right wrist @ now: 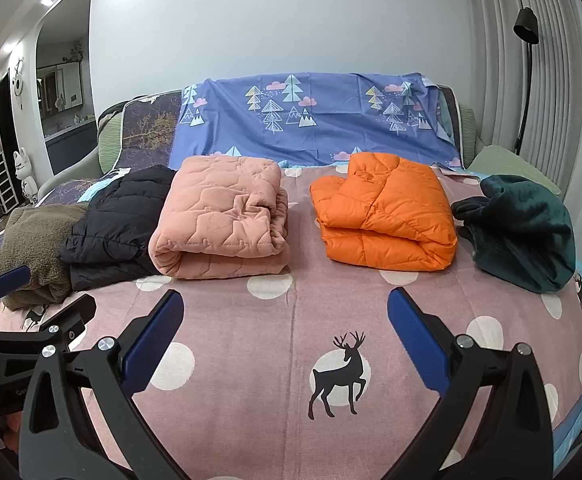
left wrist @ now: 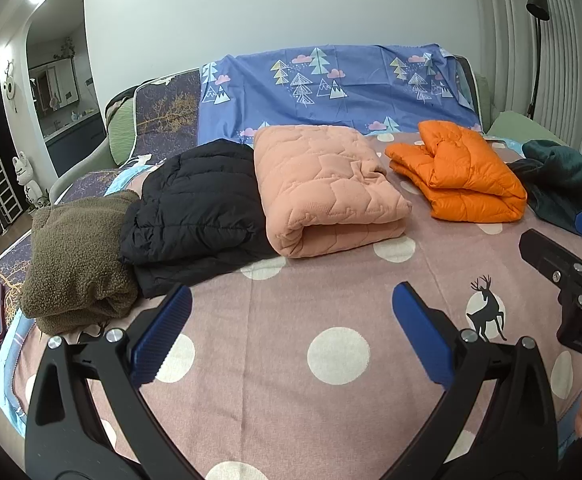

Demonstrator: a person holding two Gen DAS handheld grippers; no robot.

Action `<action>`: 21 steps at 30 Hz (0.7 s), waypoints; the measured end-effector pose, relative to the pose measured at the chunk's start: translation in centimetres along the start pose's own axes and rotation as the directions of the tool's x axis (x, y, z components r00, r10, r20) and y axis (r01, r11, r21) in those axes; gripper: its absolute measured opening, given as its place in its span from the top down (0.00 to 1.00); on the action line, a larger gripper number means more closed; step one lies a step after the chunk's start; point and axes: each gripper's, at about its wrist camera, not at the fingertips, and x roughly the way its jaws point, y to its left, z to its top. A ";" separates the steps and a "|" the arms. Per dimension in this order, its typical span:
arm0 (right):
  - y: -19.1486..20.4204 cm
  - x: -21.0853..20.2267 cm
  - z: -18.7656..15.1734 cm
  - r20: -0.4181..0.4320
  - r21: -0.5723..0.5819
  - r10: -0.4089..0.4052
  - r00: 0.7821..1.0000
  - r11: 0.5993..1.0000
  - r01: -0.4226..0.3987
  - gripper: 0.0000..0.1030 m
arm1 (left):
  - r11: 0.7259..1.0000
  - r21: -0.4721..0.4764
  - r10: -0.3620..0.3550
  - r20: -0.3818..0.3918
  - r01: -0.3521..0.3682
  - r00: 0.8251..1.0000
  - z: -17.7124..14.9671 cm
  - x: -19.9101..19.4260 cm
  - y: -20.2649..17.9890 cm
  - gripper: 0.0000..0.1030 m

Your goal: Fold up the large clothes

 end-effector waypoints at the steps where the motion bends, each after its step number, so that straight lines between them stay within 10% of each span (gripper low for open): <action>1: 0.0 0.0 0.0 0.000 0.000 0.000 1.000 1.000 0.000 0.01 | 1.000 0.000 0.000 0.000 0.000 1.000 0.0 0.0 0.0 0.02; 21: 0.1 -0.2 0.2 0.003 -0.004 -0.002 1.000 1.000 0.002 0.01 | 1.000 0.006 0.002 0.008 -0.002 1.000 0.1 -0.4 0.1 0.02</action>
